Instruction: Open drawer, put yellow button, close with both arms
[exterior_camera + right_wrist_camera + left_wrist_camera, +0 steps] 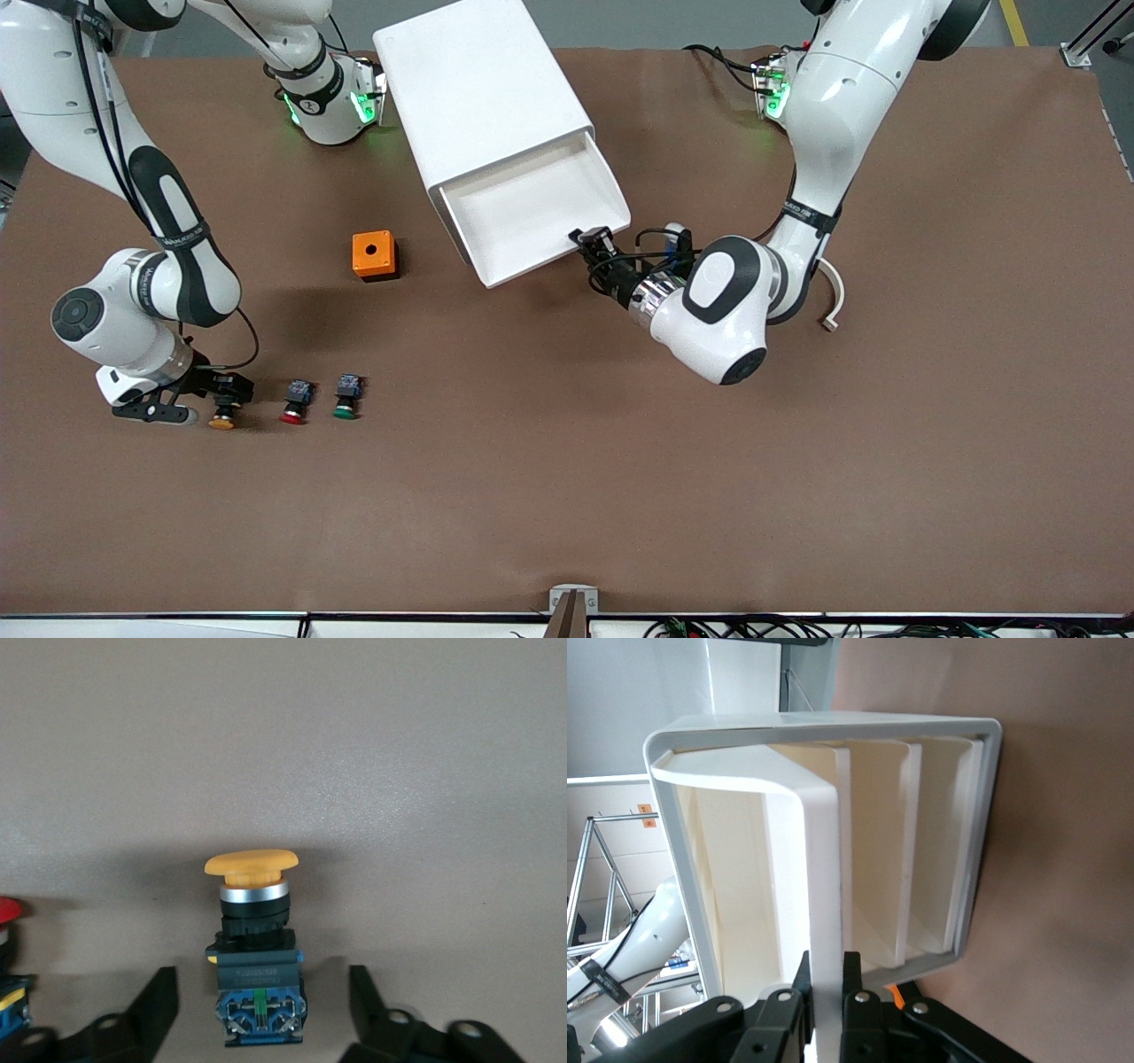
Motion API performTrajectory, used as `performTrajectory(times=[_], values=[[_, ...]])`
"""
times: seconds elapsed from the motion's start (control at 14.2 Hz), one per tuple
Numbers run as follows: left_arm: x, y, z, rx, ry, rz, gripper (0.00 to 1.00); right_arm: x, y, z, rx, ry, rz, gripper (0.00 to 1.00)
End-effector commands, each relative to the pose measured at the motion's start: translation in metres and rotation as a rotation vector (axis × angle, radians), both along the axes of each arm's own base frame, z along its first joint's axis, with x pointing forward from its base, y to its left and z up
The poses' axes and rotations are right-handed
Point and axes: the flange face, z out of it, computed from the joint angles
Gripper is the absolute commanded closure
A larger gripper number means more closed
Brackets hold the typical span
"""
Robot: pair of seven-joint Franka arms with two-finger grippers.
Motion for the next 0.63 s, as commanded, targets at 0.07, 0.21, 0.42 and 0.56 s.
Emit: performTrajectory(times=[0.07, 0.21, 0.42, 0.56], values=[[0.021, 0.006, 0.003, -0.009, -0.076, 0.043, 0.00, 0.003, -0.001, -0.001, -0.008, 0.011, -0.003, 0.69], [0.028, 0.014, 0.006, 0.000, -0.089, 0.057, 0.00, 0.004, -0.001, 0.001, -0.008, 0.009, -0.006, 1.00], [0.051, 0.037, 0.022, 0.038, -0.171, 0.062, 0.00, 0.008, 0.005, 0.027, 0.017, 0.095, -0.042, 1.00], [0.061, 0.052, 0.033, 0.098, -0.269, 0.008, 0.00, 0.013, 0.029, 0.068, 0.028, 0.167, -0.100, 1.00]])
